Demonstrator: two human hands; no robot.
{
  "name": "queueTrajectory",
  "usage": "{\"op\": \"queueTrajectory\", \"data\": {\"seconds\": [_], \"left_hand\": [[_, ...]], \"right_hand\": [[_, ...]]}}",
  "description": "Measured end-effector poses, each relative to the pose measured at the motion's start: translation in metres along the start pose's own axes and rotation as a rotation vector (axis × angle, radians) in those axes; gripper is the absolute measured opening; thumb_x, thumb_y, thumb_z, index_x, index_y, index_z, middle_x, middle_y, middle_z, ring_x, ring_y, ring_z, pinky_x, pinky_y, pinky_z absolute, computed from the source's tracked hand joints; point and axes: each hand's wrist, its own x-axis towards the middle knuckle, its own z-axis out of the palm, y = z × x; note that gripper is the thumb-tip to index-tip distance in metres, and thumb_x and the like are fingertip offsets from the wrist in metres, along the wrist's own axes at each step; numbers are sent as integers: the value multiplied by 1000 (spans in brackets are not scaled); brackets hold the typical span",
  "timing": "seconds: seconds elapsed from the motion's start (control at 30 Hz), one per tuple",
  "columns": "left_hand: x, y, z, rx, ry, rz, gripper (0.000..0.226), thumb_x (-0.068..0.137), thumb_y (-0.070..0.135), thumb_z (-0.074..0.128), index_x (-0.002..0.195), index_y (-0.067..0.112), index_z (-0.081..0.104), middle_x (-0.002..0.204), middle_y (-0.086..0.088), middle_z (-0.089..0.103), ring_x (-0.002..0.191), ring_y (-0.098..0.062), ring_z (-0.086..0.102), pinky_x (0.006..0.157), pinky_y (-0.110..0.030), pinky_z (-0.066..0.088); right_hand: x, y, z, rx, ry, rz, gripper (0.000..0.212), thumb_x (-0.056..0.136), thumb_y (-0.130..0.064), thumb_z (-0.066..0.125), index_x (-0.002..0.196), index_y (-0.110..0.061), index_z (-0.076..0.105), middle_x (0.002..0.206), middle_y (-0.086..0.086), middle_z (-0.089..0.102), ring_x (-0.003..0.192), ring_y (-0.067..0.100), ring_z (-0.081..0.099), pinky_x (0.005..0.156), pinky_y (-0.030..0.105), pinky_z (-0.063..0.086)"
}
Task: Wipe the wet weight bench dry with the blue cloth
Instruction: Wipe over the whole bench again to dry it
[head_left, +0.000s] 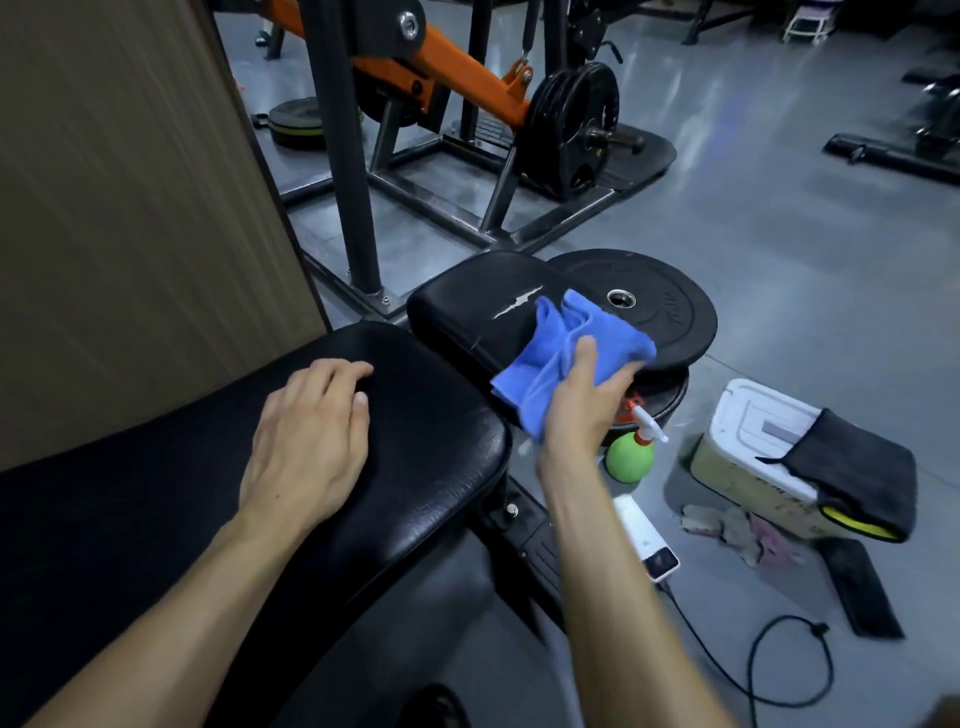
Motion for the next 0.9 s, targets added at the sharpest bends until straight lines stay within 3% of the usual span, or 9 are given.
{"op": "queueTrajectory", "data": {"seconds": [0.17, 0.23, 0.33, 0.43, 0.57, 0.63, 0.73, 0.83, 0.9], "left_hand": [[2, -3, 1, 4, -1, 17, 35, 103, 27, 36, 128, 20, 59, 125, 1, 57, 114, -24, 55, 97, -45, 43], [2, -5, 2, 1, -1, 20, 38, 102, 28, 34, 127, 20, 60, 126, 1, 57, 115, -25, 55, 97, -46, 43], [2, -4, 2, 1, 11, 22, 39, 100, 30, 33, 126, 19, 61, 124, 1, 58, 113, -26, 55, 96, -46, 43], [0, -2, 0, 7, 3, 32, 41, 99, 32, 32, 124, 19, 61, 122, 1, 58, 110, -26, 55, 96, -45, 43], [-1, 0, -4, 2, -14, 11, 42, 98, 32, 32, 123, 19, 63, 121, 2, 59, 109, -24, 57, 96, -43, 44], [0, 0, -4, -4, -14, -3, 42, 98, 33, 32, 123, 21, 63, 122, 4, 59, 110, -22, 57, 96, -42, 44], [3, -2, -3, -8, -36, -11, 41, 98, 32, 35, 126, 23, 62, 124, 8, 57, 114, -18, 54, 99, -40, 42], [3, -4, 0, -17, -39, -12, 41, 99, 33, 34, 129, 26, 61, 129, 13, 55, 121, -12, 50, 104, -35, 37], [5, -6, 1, -34, -49, -17, 42, 100, 35, 33, 131, 28, 60, 131, 16, 53, 124, -8, 47, 107, -32, 32]], "right_hand": [[-56, 22, -3, -152, -135, -44, 104, 91, -29, 67, 158, -14, -11, 168, -1, -6, 153, 11, 1, 122, 29, 9], [-23, 10, -3, -202, -144, 12, 104, 89, -31, 69, 158, -8, -6, 166, 9, 5, 152, 21, 14, 121, 33, 18], [41, -29, -5, -353, -108, 98, 90, 82, -41, 69, 151, -6, 23, 148, 17, 44, 127, 33, 51, 104, 40, 43], [55, -51, -9, -511, -157, 28, 72, 81, -43, 64, 140, -8, 41, 136, 14, 55, 120, 33, 57, 97, 39, 48], [18, -27, -22, -582, -228, -146, 93, 92, -40, 59, 158, -10, 1, 162, 14, 17, 143, 32, 32, 110, 44, 32], [26, -27, -23, -628, -267, -117, 99, 90, -43, 61, 158, -12, -4, 161, 16, 16, 140, 35, 34, 105, 43, 34], [72, -46, -11, -786, -276, -67, 93, 86, -51, 64, 153, -7, 17, 148, 22, 37, 125, 40, 49, 98, 42, 40], [113, -62, 3, -1003, -348, -185, 66, 83, -56, 59, 130, -9, 51, 130, 17, 60, 114, 37, 58, 88, 40, 45], [132, -70, 23, -1106, -395, -262, 58, 86, -55, 53, 120, -8, 56, 123, 17, 63, 110, 38, 59, 81, 38, 42]]}}
